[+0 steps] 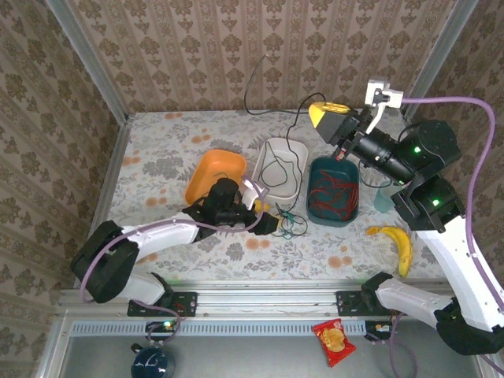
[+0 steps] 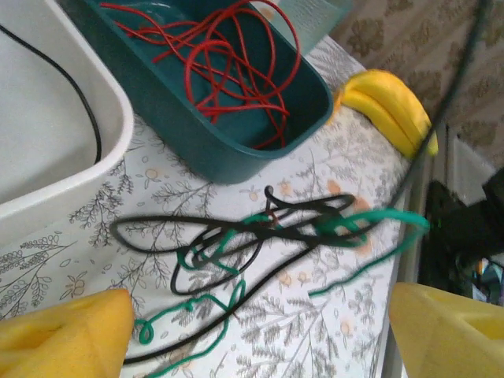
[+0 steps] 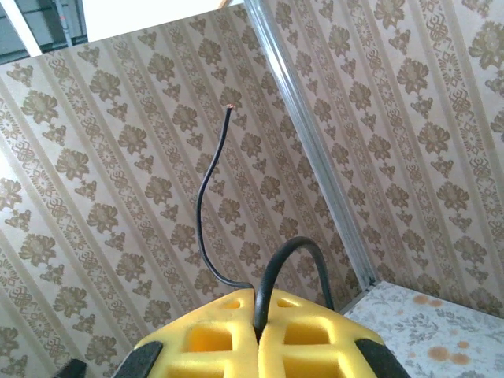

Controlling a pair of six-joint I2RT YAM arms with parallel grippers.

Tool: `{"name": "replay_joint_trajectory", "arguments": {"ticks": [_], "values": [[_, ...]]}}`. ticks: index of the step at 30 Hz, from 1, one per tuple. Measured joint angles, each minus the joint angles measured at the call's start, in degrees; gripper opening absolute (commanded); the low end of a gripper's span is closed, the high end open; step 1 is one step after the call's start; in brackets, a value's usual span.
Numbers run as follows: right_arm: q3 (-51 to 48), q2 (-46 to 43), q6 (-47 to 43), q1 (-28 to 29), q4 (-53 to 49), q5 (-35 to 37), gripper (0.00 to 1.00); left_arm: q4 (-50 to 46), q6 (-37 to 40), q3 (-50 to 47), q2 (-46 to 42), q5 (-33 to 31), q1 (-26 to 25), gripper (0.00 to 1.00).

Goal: Untangle the cables

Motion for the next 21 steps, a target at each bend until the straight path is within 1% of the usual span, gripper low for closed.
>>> {"name": "replay_joint_trajectory", "arguments": {"ticks": [2, 5, 12, 14, 15, 17, 18, 19, 20, 21], "values": [[0.00, 0.72, -0.26, 0.00, -0.04, -0.02, 0.00, -3.69, 1.64, 1.38, -0.44, 0.37, 0.00, 0.86], [0.00, 1.44, -0.26, 0.00, -0.02, -0.02, 0.00, -6.27, 2.75, 2.62, -0.28, 0.44, -0.02, 0.86], [0.00, 1.57, -0.22, 0.00, 0.00, 0.00, 0.00, -6.91, 3.34, 9.25, 4.98, 2.34, -2.10, 0.85], [0.00, 1.60, -0.17, 0.00, 0.04, -0.02, 0.00, -6.80, 3.54, 10.95, 7.10, 2.45, -2.75, 0.81], [0.00, 1.60, -0.15, 0.00, 0.07, -0.02, 0.00, -6.82, 3.58, 11.41, 7.87, 2.21, -3.06, 0.76], [0.00, 1.60, -0.15, 0.00, 0.31, 0.00, 0.00, -7.06, 3.91, 12.26, 9.92, 0.26, -3.50, 0.60], [0.00, 1.60, -0.15, 0.00, 0.42, 0.00, 0.00, -7.34, 4.22, 12.55, 10.64, -0.57, -3.76, 0.48], [0.00, 1.57, -0.15, 0.00, 0.44, 0.00, 0.00, -7.61, 4.44, 12.70, 11.37, -1.64, -3.85, 0.31], [0.00, 1.57, -0.20, 0.00, 0.44, 0.02, 0.00, -7.80, 4.63, 12.70, 11.80, -2.58, -3.98, 0.17], [0.00, 1.57, -0.22, 0.00, 0.44, 0.07, 0.00, -8.00, 4.85, 12.70, 12.04, -3.41, -4.09, 0.09]]}}
